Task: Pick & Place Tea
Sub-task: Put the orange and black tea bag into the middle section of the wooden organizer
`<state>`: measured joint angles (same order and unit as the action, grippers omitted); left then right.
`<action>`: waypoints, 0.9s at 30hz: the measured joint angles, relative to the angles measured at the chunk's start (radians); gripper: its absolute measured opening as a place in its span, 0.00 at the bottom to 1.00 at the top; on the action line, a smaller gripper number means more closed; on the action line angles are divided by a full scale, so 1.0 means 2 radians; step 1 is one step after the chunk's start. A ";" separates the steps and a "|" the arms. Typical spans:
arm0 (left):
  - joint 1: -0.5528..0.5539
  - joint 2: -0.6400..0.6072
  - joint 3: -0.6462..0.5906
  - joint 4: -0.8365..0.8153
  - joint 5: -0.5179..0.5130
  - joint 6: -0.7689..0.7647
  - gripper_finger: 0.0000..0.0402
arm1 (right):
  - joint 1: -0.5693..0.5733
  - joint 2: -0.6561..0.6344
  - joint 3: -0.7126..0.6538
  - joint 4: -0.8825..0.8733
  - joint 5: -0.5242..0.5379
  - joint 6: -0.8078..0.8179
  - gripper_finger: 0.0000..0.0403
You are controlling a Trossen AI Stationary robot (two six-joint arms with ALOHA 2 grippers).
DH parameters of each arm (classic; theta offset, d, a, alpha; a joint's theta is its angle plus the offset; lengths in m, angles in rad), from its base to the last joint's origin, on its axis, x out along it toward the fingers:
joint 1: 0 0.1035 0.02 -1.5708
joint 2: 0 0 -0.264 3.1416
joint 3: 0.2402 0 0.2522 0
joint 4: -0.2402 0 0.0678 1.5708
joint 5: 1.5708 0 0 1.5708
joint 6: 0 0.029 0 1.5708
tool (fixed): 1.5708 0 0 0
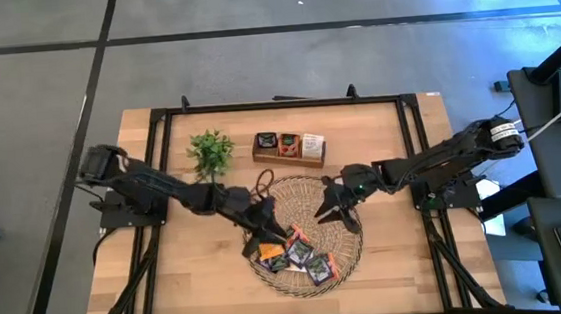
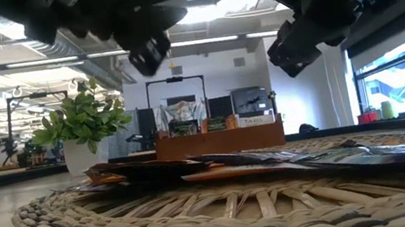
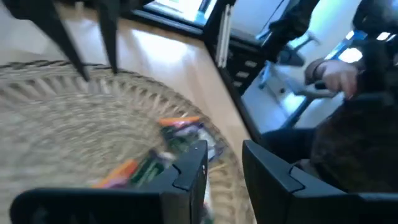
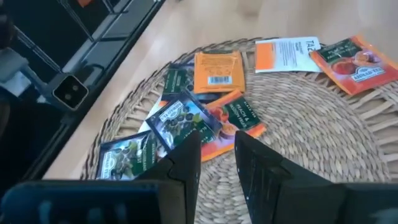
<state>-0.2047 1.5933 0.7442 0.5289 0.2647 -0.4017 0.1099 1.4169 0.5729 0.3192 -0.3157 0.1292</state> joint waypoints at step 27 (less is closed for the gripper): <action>-0.006 0.021 0.001 0.011 -0.062 -0.112 0.24 | 0.009 0.035 0.000 0.062 0.091 0.022 0.25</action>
<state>-0.2176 1.6363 0.7461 0.5508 0.1411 -0.6248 0.1284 1.4860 0.5724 0.4436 -0.1333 0.1734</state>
